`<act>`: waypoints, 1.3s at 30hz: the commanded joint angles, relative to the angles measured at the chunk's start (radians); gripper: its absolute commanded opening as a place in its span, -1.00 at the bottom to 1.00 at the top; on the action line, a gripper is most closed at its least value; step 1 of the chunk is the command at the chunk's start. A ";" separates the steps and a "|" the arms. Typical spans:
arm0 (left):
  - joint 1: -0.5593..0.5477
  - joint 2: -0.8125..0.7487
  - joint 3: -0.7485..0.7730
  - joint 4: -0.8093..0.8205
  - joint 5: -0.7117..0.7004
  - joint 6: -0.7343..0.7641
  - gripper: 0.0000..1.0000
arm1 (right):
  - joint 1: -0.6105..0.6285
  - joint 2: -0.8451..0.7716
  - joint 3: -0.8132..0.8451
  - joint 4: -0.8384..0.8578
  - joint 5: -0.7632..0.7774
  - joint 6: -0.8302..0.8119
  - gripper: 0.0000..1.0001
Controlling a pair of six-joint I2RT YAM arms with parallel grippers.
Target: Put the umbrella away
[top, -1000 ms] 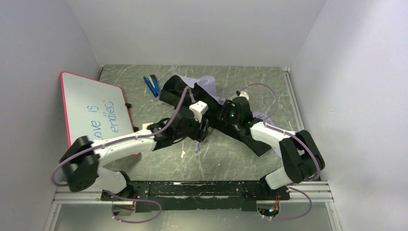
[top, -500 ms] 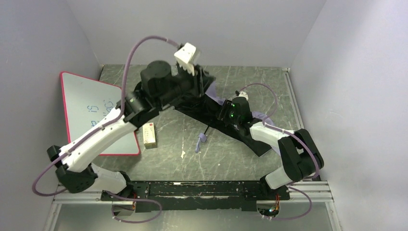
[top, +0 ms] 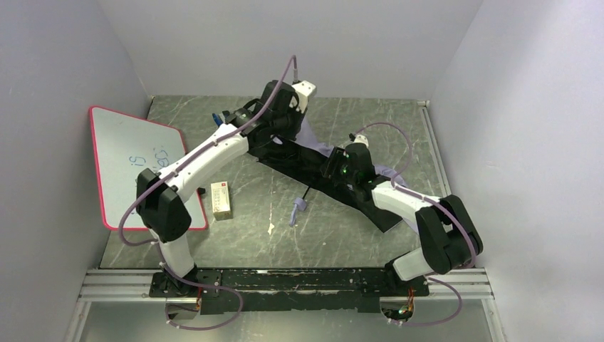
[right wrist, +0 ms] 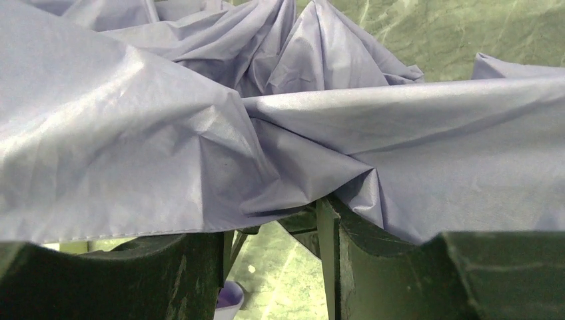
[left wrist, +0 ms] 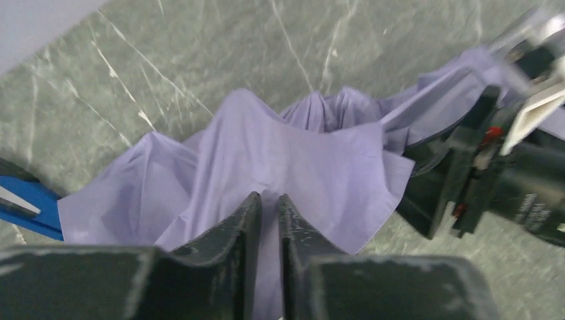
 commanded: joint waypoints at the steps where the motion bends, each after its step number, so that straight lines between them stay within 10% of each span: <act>1: 0.020 0.025 -0.062 0.016 0.063 0.026 -0.67 | -0.005 -0.031 -0.014 -0.029 0.008 -0.024 0.02; 22: 0.023 0.294 -0.247 0.386 0.358 -0.116 -0.90 | -0.006 0.009 0.026 -0.049 -0.073 -0.047 0.03; 39: 0.183 -0.102 -0.181 0.254 0.302 -0.030 -0.04 | -0.031 -0.458 0.204 -0.459 0.197 -0.209 0.23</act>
